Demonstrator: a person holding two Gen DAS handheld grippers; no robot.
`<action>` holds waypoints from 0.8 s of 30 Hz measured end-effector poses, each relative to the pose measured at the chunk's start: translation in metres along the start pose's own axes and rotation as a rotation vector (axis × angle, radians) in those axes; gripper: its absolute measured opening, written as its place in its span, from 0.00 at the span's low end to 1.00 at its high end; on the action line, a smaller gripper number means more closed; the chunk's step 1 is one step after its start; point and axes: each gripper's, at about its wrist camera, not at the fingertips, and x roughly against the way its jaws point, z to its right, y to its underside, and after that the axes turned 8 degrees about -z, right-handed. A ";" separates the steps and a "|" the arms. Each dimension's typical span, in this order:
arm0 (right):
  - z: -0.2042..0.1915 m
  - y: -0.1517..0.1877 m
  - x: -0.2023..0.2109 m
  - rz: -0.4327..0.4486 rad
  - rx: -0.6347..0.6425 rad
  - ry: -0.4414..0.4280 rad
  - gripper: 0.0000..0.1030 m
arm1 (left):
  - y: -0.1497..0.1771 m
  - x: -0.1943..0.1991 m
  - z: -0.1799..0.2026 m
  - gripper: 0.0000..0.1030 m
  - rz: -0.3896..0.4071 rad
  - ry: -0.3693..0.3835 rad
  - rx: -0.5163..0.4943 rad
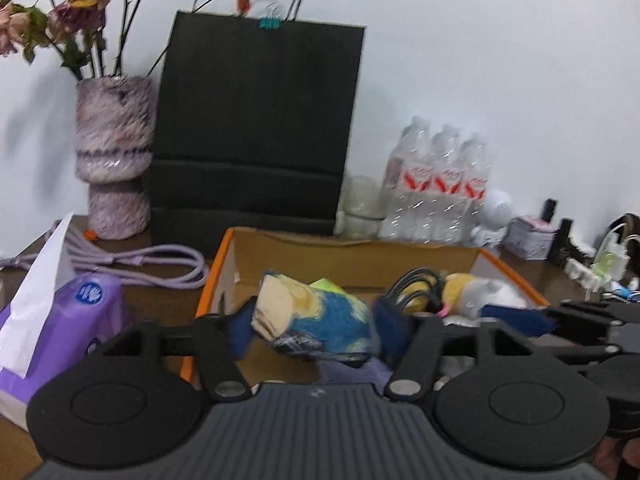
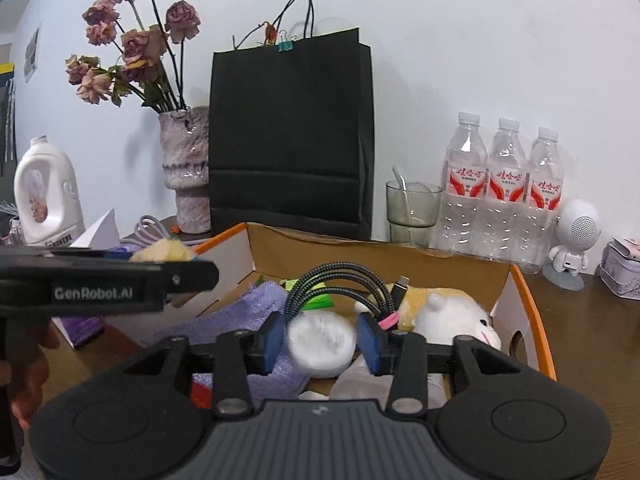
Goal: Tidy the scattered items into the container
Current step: 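Carry the snack bag and white puck into the box and open both grippers, then move both grippers back toward the clear wrappers on the table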
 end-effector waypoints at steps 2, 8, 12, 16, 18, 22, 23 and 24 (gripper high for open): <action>0.003 -0.001 0.002 0.009 -0.011 0.016 0.95 | -0.001 0.003 -0.001 1.00 0.008 -0.001 0.010; 0.016 -0.006 0.010 0.014 -0.044 0.055 1.00 | -0.005 0.007 0.001 1.00 0.001 -0.019 0.019; 0.024 -0.006 0.008 -0.002 -0.065 0.060 1.00 | -0.005 0.006 0.003 1.00 -0.011 -0.014 0.021; 0.023 -0.006 0.010 0.000 -0.068 0.063 1.00 | -0.005 0.009 0.005 1.00 -0.008 -0.017 0.017; 0.023 -0.006 0.013 0.006 -0.068 0.061 1.00 | -0.006 0.012 0.006 1.00 0.001 -0.023 0.010; 0.023 -0.004 0.025 0.023 -0.064 0.076 1.00 | -0.004 0.026 0.011 1.00 0.027 -0.031 -0.018; 0.024 -0.001 0.029 0.028 -0.062 0.083 1.00 | -0.003 0.031 0.013 1.00 0.031 -0.031 -0.027; 0.026 0.001 0.034 0.033 -0.061 0.090 1.00 | -0.001 0.035 0.014 1.00 0.036 -0.031 -0.034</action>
